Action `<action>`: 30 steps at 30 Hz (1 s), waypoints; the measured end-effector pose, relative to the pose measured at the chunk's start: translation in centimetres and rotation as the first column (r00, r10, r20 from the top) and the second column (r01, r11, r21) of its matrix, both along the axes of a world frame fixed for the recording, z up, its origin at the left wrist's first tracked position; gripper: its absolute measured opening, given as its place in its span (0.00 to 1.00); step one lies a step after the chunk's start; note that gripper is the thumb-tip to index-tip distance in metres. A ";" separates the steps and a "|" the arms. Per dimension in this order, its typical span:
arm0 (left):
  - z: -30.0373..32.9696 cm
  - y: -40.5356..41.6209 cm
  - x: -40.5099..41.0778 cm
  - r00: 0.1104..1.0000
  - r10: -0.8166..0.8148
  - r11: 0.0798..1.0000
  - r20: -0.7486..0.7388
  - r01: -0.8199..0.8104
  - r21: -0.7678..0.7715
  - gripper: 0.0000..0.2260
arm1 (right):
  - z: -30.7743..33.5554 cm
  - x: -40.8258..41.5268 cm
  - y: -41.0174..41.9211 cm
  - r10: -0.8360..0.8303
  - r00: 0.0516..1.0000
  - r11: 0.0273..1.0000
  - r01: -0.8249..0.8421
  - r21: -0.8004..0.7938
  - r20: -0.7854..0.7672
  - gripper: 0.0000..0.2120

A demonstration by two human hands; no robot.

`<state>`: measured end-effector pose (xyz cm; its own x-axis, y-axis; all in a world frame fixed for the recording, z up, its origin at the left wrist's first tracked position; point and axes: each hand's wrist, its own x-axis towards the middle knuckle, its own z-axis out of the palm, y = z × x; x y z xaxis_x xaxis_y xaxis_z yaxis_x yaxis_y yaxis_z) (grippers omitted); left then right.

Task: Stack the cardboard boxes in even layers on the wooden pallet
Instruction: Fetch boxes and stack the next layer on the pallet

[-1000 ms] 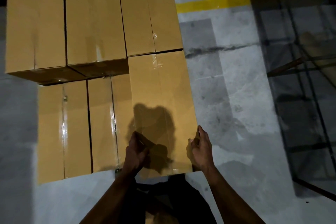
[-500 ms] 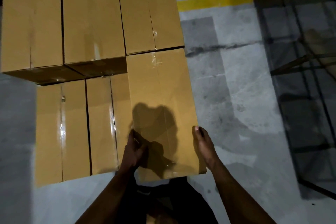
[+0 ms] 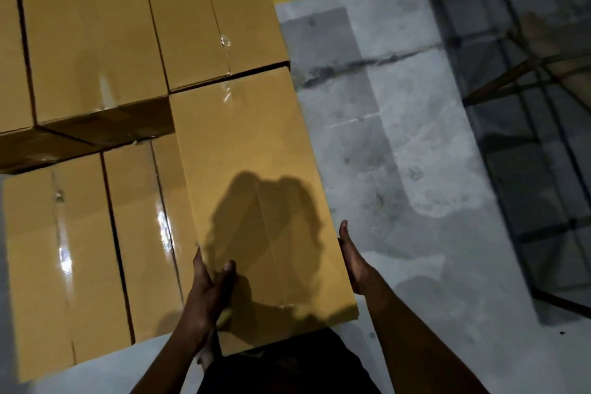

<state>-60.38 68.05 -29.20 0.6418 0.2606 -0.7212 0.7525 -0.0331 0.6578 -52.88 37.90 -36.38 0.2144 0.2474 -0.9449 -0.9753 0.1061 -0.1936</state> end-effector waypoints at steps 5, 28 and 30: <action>0.5 -0.3 -0.2 0.999 -0.016 1.000 0.043 0.016 -0.006 0.27 | -2.2 -0.4 -0.5 0.086 0.996 0.986 -0.082 -0.147 0.024 0.49; -0.5 -0.7 0.1 0.999 -0.015 1.000 -0.037 0.016 0.024 0.32 | 6.9 3.2 -0.1 0.101 0.992 0.979 -0.085 -0.187 0.075 0.37; -0.3 -0.9 0.4 0.998 -0.011 1.000 -0.056 0.012 0.020 0.33 | 6.2 2.9 -0.2 0.146 0.985 0.976 -0.128 -0.174 0.094 0.43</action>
<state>-60.00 67.10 -29.53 0.6040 0.2684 -0.7505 0.7873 -0.0547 0.6141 -49.96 37.70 -30.18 0.2902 0.1224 -0.9491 -0.9514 -0.0697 -0.2999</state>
